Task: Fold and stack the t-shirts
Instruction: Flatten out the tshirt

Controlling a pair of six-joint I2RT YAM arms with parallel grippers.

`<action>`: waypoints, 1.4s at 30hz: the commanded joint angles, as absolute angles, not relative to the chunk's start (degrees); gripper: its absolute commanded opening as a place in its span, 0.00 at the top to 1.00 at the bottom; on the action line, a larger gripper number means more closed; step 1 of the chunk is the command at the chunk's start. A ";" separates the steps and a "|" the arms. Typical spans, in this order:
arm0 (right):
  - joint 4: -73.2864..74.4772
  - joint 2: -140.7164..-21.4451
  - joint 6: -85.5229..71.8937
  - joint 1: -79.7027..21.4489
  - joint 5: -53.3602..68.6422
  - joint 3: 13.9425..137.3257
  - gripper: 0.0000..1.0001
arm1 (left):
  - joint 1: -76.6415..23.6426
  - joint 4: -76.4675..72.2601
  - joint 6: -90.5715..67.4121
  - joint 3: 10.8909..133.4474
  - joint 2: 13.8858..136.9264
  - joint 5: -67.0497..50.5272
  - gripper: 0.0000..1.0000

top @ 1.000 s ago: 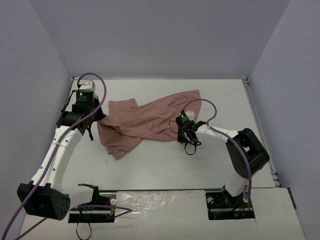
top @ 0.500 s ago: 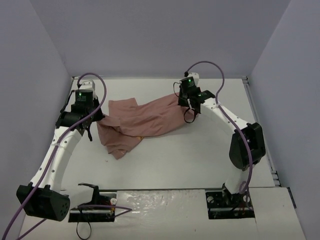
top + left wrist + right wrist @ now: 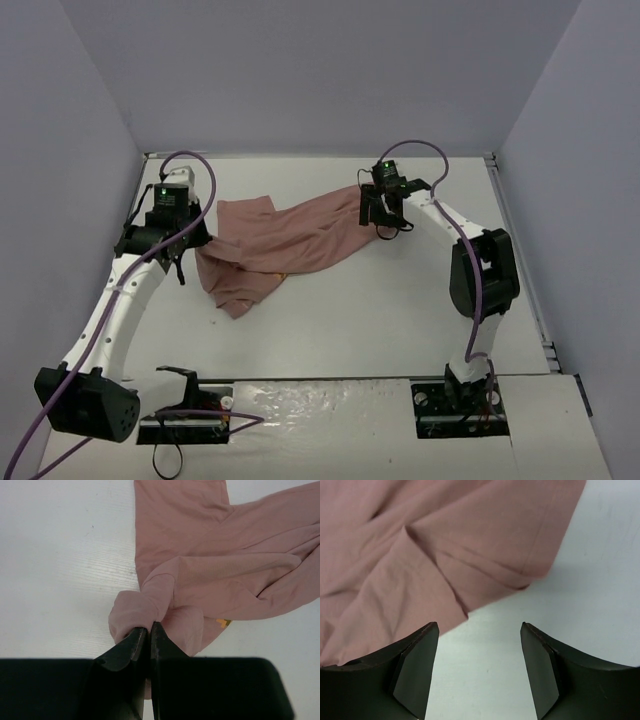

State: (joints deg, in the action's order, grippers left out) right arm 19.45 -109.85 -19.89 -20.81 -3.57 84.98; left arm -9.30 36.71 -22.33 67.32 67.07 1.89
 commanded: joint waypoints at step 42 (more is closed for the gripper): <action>8.53 -110.44 -35.99 -24.83 -2.07 75.50 0.93 | -9.01 35.51 -20.35 68.73 66.09 2.64 1.00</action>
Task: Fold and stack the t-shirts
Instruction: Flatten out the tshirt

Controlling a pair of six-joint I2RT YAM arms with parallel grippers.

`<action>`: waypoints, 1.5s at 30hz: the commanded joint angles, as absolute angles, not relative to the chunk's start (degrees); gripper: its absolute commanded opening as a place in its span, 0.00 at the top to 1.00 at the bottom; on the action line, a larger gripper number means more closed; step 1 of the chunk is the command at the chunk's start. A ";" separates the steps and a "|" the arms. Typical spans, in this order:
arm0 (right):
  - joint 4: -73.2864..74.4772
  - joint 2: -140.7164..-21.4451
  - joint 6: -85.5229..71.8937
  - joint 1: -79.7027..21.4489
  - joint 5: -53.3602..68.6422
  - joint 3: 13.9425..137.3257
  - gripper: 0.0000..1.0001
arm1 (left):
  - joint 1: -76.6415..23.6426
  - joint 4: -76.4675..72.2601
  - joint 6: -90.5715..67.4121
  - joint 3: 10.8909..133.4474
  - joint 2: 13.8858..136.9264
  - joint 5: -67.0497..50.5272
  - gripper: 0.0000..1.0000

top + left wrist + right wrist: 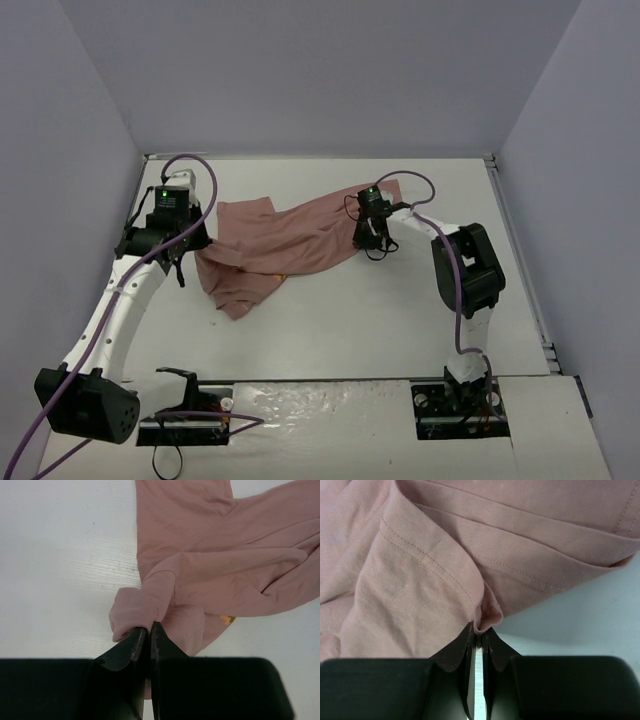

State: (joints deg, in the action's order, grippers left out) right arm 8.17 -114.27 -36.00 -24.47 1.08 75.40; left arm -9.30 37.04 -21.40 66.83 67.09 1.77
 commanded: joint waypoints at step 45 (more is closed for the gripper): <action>20.92 -61.16 -7.41 -12.09 -7.71 119.80 1.00 | 3.52 31.24 -23.32 131.69 56.26 -13.20 1.00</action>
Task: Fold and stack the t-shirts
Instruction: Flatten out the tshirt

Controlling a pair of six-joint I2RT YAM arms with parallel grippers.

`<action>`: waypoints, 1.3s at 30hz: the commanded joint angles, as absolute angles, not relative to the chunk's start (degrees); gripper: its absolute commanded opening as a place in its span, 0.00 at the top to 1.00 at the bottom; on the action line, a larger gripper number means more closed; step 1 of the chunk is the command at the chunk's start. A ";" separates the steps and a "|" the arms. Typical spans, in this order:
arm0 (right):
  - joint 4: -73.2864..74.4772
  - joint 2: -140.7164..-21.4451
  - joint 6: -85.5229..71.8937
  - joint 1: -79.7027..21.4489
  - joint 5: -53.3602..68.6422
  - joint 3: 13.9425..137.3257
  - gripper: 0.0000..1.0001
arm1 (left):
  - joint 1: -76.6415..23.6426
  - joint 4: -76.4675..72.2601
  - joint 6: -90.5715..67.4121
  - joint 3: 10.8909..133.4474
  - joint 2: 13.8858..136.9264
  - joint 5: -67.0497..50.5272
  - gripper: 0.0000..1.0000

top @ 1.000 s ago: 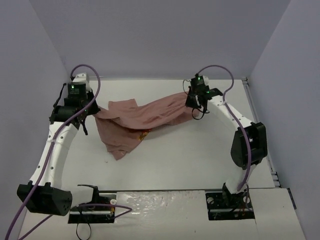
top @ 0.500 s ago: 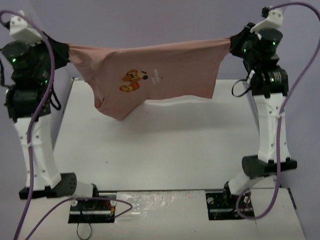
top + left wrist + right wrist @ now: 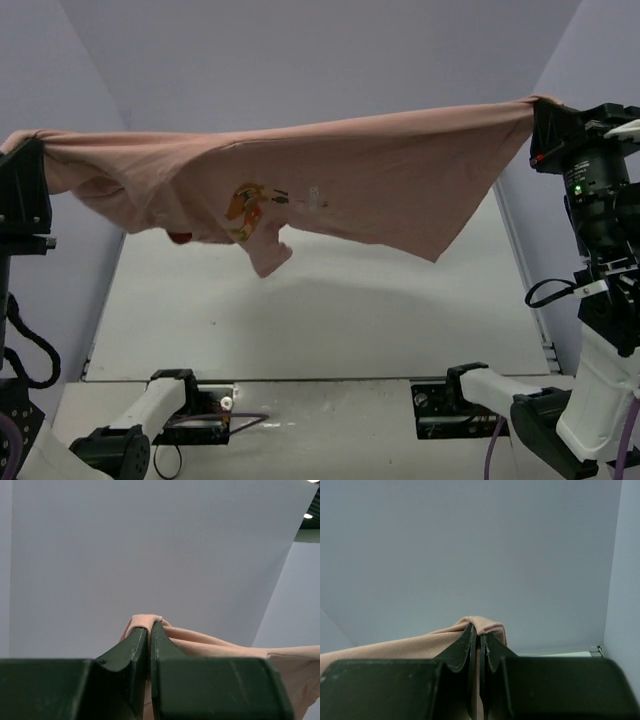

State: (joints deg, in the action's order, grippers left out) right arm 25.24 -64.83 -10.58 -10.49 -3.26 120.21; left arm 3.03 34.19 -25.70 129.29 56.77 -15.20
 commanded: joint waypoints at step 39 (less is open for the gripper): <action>3.87 -133.96 -8.02 -10.96 -11.26 112.35 1.00 | 1.54 5.42 -19.37 114.20 128.32 -2.08 1.00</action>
State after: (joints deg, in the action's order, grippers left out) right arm 8.11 -130.73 -11.30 -12.80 -9.80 102.13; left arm 1.54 10.63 -19.29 103.27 127.00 -5.18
